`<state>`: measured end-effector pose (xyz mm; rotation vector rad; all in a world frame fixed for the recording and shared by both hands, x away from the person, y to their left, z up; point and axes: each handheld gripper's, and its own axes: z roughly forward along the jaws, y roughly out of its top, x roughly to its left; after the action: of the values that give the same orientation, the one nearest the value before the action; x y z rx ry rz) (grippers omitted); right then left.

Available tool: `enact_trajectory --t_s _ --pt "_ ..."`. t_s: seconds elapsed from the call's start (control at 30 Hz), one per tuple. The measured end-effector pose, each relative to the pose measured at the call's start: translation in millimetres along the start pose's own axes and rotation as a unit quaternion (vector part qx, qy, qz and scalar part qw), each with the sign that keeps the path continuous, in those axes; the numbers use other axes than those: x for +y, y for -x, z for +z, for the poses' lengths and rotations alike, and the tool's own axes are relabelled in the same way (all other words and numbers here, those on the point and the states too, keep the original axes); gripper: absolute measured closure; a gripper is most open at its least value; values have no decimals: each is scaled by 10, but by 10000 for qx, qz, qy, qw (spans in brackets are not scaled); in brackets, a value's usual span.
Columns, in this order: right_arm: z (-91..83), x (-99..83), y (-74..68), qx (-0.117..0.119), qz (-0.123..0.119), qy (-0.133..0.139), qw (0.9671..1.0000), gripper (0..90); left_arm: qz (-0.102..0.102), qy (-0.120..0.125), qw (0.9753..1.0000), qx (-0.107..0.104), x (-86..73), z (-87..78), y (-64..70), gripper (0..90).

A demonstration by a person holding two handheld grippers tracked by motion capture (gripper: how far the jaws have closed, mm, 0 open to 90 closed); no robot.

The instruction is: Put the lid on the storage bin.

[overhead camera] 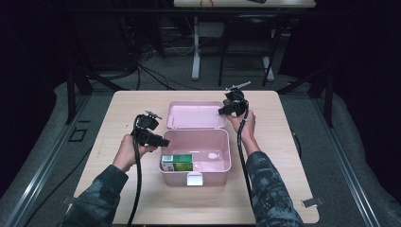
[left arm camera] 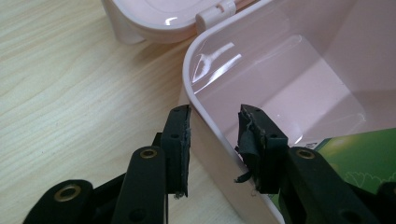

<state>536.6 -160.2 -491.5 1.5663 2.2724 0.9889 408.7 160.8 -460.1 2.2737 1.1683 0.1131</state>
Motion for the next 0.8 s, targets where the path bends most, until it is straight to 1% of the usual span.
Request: enact_trajectory --t_s 0.07,0.1,0.17,0.37,0.47,0.67,0.8 --pt "15 -3 -5 -31 27 -25 10000 689 -15 83 10000 -26 -21 2 -12 645" --pt "21 -6 -2 -43 36 -27 10000 690 -76 136 9999 -52 -34 7 -13 645" --pt "31 -13 -3 -54 75 32 10000 694 -70 154 9998 -44 -39 8 -13 646" --pt "7 -21 -45 -192 111 164 9996 732 31 112 9999 73 -32 12 11 649" --pt "-11 -25 -72 -250 143 252 9993 746 35 98 9999 96 -28 14 18 650" --pt "-82 -13 -97 -258 139 435 9986 772 64 81 9998 142 -25 14 31 652" --pt "-148 -8 -106 -209 150 591 9979 781 66 82 9998 160 -23 15 38 652"
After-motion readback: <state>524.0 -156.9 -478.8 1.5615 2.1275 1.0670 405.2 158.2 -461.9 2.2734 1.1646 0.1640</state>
